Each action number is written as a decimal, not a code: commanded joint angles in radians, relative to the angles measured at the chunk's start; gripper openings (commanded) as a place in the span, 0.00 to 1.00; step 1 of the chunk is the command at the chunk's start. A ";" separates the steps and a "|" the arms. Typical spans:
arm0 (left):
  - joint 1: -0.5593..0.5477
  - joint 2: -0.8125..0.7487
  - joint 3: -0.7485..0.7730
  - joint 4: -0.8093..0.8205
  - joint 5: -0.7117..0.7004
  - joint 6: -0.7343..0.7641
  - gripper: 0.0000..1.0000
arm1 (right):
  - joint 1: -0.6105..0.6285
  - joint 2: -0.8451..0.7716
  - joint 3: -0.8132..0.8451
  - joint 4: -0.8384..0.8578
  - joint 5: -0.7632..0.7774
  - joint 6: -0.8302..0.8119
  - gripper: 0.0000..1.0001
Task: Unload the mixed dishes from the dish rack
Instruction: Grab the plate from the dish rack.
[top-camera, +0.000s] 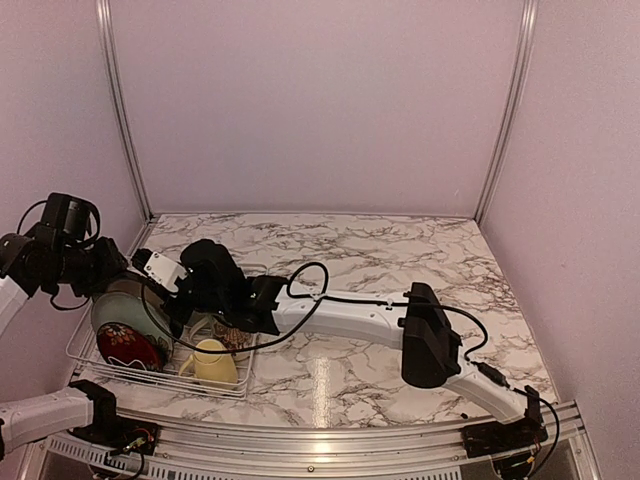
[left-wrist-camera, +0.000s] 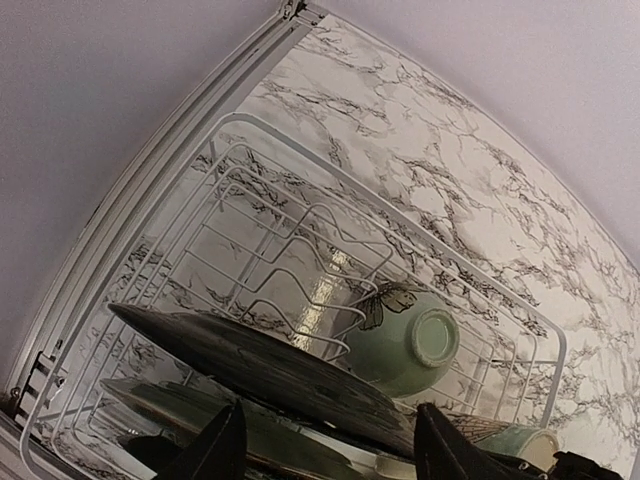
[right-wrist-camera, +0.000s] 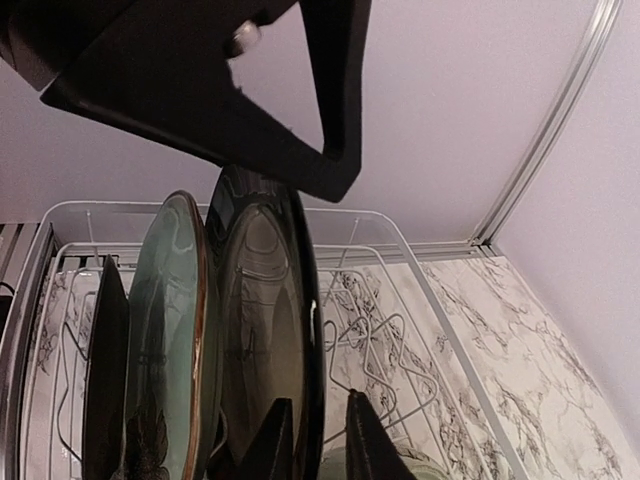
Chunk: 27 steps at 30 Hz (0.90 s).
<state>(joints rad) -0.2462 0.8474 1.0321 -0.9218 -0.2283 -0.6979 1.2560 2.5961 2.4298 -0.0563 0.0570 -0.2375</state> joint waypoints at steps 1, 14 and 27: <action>-0.004 -0.023 0.044 -0.037 -0.052 -0.021 0.61 | 0.013 0.022 0.048 0.026 -0.015 0.016 0.10; -0.004 -0.028 0.042 -0.043 -0.029 -0.115 0.65 | 0.013 -0.108 -0.069 0.148 0.090 0.053 0.00; -0.004 0.018 0.066 -0.024 0.139 -0.635 0.69 | 0.020 -0.248 -0.306 0.392 0.168 -0.064 0.00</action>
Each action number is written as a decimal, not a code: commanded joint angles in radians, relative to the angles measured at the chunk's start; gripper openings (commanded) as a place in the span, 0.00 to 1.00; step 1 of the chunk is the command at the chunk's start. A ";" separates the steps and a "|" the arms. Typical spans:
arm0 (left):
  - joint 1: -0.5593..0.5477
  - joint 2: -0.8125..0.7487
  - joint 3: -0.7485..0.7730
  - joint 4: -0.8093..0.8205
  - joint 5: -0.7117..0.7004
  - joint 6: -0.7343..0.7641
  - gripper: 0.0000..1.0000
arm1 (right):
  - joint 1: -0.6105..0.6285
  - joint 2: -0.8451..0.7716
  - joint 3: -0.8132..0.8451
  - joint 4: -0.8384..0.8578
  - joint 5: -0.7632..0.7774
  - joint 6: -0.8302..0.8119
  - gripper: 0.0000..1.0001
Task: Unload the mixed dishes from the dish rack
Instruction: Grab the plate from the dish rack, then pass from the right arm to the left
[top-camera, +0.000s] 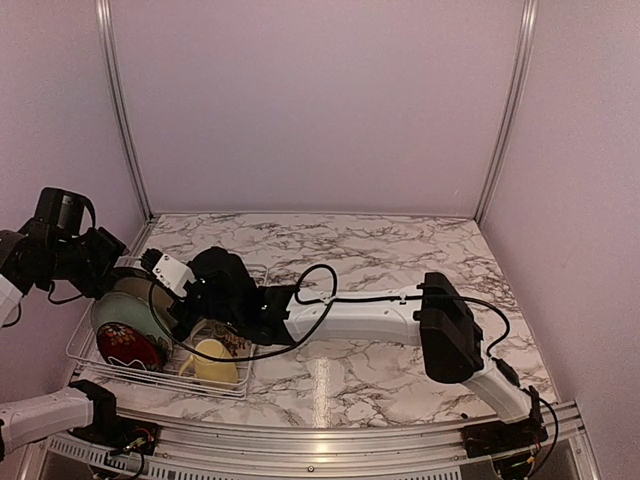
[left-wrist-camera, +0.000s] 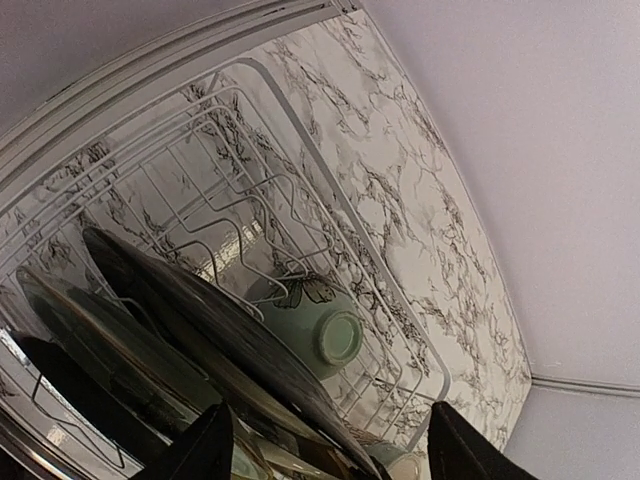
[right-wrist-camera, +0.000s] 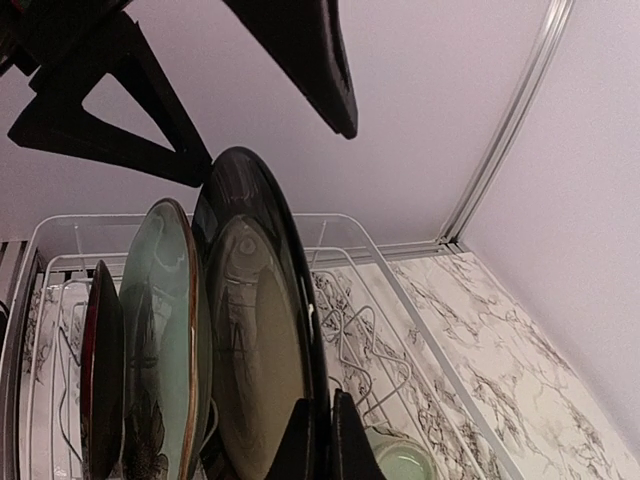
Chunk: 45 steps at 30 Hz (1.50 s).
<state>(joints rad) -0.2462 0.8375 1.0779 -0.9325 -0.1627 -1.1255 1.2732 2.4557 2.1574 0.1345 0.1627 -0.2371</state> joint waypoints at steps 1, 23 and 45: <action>-0.004 0.036 0.021 -0.012 0.088 -0.248 0.69 | 0.003 -0.107 -0.038 0.208 0.067 -0.075 0.00; -0.006 0.195 0.096 -0.106 0.214 -0.547 0.16 | 0.005 -0.119 -0.104 0.264 0.051 -0.183 0.00; -0.008 0.166 0.235 -0.129 0.250 -0.501 0.00 | -0.025 -0.141 -0.111 0.169 -0.104 -0.102 0.59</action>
<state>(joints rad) -0.2508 1.0424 1.2533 -1.1183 0.0864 -1.6646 1.2560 2.3627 2.0312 0.2993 0.0868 -0.3672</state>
